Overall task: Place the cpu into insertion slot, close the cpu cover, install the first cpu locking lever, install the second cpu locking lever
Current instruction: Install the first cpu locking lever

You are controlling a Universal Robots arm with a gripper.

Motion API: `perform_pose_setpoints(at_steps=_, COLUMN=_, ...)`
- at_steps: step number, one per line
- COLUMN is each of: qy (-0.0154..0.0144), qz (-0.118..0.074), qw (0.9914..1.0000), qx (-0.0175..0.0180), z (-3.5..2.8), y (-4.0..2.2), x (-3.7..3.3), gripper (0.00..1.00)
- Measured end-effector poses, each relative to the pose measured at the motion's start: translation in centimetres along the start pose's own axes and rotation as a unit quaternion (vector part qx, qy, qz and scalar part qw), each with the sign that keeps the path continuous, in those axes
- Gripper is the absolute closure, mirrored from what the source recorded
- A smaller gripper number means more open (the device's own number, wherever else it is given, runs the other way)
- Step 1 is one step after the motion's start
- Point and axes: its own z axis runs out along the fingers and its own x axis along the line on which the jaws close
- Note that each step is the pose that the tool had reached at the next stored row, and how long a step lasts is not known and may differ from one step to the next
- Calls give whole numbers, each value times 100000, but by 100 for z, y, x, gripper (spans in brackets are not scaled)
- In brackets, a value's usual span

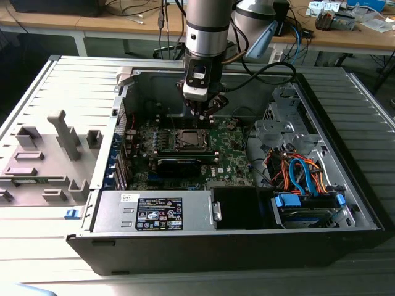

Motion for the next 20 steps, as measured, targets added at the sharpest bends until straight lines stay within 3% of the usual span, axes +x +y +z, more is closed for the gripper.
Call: perform_pose_setpoints(at_steps=20, qy=-29, qz=-514, qw=99999, qx=-27, z=1, y=0, x=0, gripper=89)
